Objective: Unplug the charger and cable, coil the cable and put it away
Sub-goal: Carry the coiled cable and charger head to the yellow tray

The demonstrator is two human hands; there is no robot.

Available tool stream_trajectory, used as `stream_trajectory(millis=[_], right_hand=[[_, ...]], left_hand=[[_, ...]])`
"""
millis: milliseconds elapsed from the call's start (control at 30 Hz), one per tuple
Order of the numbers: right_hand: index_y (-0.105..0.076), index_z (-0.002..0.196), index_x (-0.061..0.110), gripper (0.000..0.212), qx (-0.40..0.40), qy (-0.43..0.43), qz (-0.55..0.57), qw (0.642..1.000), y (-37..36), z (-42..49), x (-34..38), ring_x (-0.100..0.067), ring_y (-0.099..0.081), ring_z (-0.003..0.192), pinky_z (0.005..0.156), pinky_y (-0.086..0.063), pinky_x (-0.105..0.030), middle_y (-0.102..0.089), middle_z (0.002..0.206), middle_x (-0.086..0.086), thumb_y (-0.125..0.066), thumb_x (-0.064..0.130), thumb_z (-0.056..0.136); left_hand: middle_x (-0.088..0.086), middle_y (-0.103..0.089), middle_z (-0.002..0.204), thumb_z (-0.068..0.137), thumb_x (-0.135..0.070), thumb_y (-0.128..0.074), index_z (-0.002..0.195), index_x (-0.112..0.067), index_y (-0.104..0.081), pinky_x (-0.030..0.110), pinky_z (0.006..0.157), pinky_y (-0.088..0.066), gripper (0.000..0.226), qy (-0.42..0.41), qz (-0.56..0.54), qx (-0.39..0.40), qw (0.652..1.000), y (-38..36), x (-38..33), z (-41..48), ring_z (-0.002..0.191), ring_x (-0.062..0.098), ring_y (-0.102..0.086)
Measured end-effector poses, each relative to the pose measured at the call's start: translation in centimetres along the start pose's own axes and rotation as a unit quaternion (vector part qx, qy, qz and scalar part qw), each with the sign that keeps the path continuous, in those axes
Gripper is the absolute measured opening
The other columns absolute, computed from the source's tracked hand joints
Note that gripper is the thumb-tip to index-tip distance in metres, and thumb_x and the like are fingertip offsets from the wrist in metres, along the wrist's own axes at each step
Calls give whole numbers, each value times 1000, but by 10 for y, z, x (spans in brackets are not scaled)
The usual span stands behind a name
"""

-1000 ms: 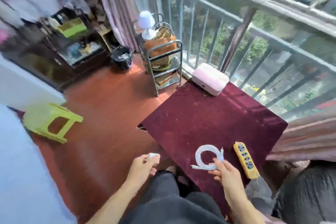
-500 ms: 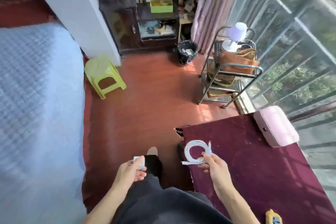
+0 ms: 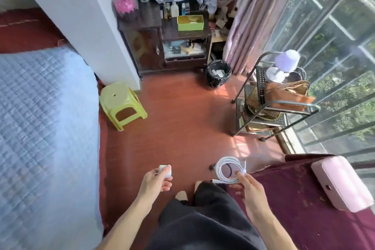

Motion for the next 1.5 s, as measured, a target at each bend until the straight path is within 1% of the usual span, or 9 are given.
stream_trajectory(millis=[100, 200, 300, 400, 733, 900, 1100, 1233, 1500], right_hand=[[-78, 97, 3, 19, -2, -7, 22, 1000, -9, 30, 22, -22, -75, 65, 50, -54, -21, -80, 79, -19, -64, 15, 104], [-77, 102, 2, 21, 4, -24, 36, 999, -22, 71, 45, -38, -71, 81, 70, -58, -39, -76, 93, -33, -64, 18, 104], [-76, 103, 1, 22, 0, -22, 12, 1000, -33, 118, 79, -19, -71, 65, 65, -53, -33, -77, 74, -11, -65, 20, 104], [-76, 98, 8, 18, 13, -24, -16, 999, -47, 158, 122, -8, -72, 53, 51, -54, -23, -78, 66, -5, -66, 22, 103], [-80, 90, 24, 25, 62, 11, -47, 997, -121, 263, 250, -12, -75, 73, 73, -50, -32, -80, 82, -4, -64, 38, 103], [-80, 93, 15, 25, 58, 9, -44, 997, -171, 318, 288, -11, -72, 68, 70, -47, -31, -76, 80, -7, -66, 33, 102], [-79, 92, 9, 28, 49, 33, -41, 997, -237, 367, 352, -29, -73, 79, 79, -50, -44, -76, 84, -19, -66, 31, 103], [-77, 97, 4, 30, 34, 37, -5, 999, -263, 393, 394, -30, -68, 82, 81, -47, -43, -71, 88, -32, -67, 32, 103], [-81, 104, 11, 26, 21, 22, 47, 998, -285, 475, 446, -17, -66, 73, 74, -57, -31, -74, 79, -10, -67, 32, 103]], left_hand=[[5, -80, 81, 88, -45, -73, 100, -13, -72, 30, 64, -62, 34, -14, 16, 12, 1000, -10, -36, 27, 65, 18, -75], [3, -80, 81, 89, -46, -72, 99, -15, -72, 31, 68, -63, 33, -14, 41, 14, 999, -25, -69, 56, 67, 18, -75], [2, -80, 79, 90, -45, -72, 98, -15, -71, 31, 72, -64, 31, -6, 67, 0, 998, -41, -106, 82, 68, 17, -76], [0, -79, 79, 90, -47, -69, 99, -17, -71, 23, 65, -61, 31, -10, 90, -17, 996, -49, -148, 102, 68, 14, -76], [-2, -78, 74, 89, -44, -73, 94, -13, -73, 19, 58, -56, 31, -44, 75, -56, 995, -40, -269, 184, 67, 13, -75], [2, -78, 75, 90, -42, -73, 94, -11, -72, 18, 58, -57, 31, -22, 54, -69, 996, -22, -313, 248, 63, 12, -74], [5, -78, 80, 89, -40, -72, 95, -11, -72, 36, 72, -62, 30, -38, 86, -24, 995, -3, -404, 325, 66, 14, -72], [6, -78, 85, 89, -39, -72, 96, -9, -73, 32, 70, -60, 30, -64, 91, 5, 994, -6, -476, 362, 65, 9, -71], [0, -78, 88, 91, -44, -71, 101, -19, -71, 20, 65, -58, 27, -92, 139, 52, 985, -54, -577, 433, 70, 9, -73]])
Point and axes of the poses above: each hand's wrist, its own z-axis towards the middle knuckle, its own y-axis out of the back of the hand, x = y × z, the point moved 4 cm from there along z, towards the middle knuckle
